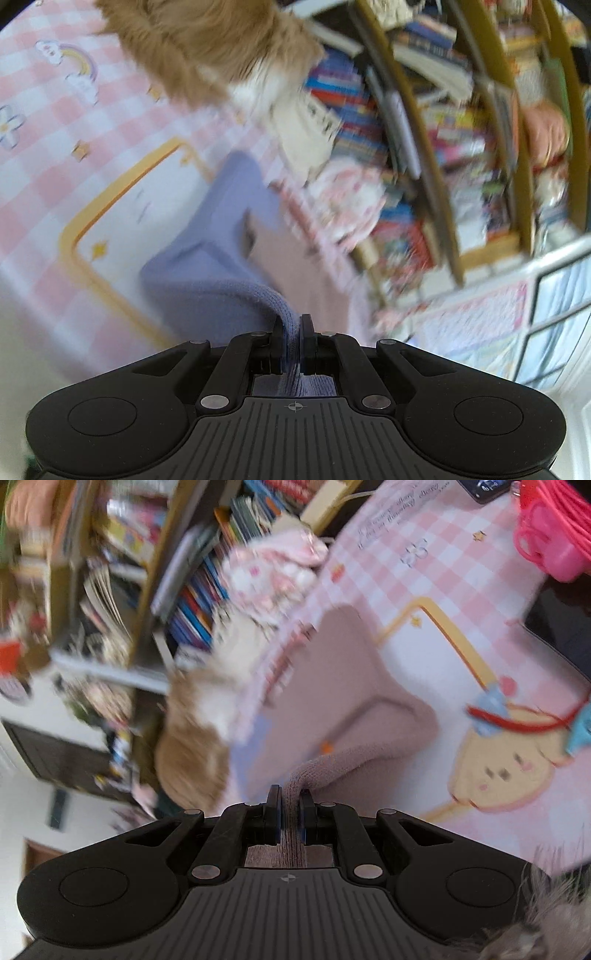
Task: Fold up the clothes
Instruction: 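Lift the hem with both grippers and fold it over toward the collar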
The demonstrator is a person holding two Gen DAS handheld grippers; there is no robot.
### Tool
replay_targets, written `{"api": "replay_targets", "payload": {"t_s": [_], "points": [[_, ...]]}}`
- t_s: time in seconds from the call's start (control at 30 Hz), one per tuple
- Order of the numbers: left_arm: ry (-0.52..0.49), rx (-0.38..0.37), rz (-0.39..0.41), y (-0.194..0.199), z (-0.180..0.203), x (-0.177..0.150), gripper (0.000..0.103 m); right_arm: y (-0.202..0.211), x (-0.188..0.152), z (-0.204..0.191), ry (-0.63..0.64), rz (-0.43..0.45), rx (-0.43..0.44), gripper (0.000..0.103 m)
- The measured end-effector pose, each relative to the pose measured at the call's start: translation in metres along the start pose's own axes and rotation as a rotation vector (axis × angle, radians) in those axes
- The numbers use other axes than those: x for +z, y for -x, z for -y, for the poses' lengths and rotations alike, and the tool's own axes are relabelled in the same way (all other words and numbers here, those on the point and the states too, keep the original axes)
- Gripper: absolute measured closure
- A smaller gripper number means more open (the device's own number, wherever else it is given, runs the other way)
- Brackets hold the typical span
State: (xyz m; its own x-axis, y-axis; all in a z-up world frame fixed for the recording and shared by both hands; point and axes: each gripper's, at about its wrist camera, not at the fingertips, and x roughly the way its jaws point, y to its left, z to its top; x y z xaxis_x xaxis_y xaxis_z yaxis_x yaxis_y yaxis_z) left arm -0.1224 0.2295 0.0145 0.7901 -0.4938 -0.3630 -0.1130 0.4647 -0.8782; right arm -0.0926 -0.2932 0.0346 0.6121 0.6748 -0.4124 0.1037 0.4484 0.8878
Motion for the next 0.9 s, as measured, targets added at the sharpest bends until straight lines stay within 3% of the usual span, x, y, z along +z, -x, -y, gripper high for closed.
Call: {"api": "replay_targets", "payload": {"t_s": [0.2, 0.37, 0.83, 0.9], "points": [[0.051, -0.029, 0.131, -0.019, 0.008, 0.03, 0.099, -0.02, 0.042, 0.007, -0.159, 0.125, 0.111, 0.094], [0.06, 0.02, 0.171, -0.045, 0.015, 0.048, 0.099, -0.049, 0.067, 0.006, -0.196, 0.153, 0.111, 0.094], [0.04, 0.234, 0.108, -0.116, 0.005, 0.082, 0.097, -0.115, 0.11, 0.032, -0.271, 0.121, 0.009, 0.094], [0.046, 0.284, 0.085, -0.125, 0.002, 0.084, 0.091, -0.121, 0.114, 0.034, -0.26, 0.118, -0.032, 0.089]]}}
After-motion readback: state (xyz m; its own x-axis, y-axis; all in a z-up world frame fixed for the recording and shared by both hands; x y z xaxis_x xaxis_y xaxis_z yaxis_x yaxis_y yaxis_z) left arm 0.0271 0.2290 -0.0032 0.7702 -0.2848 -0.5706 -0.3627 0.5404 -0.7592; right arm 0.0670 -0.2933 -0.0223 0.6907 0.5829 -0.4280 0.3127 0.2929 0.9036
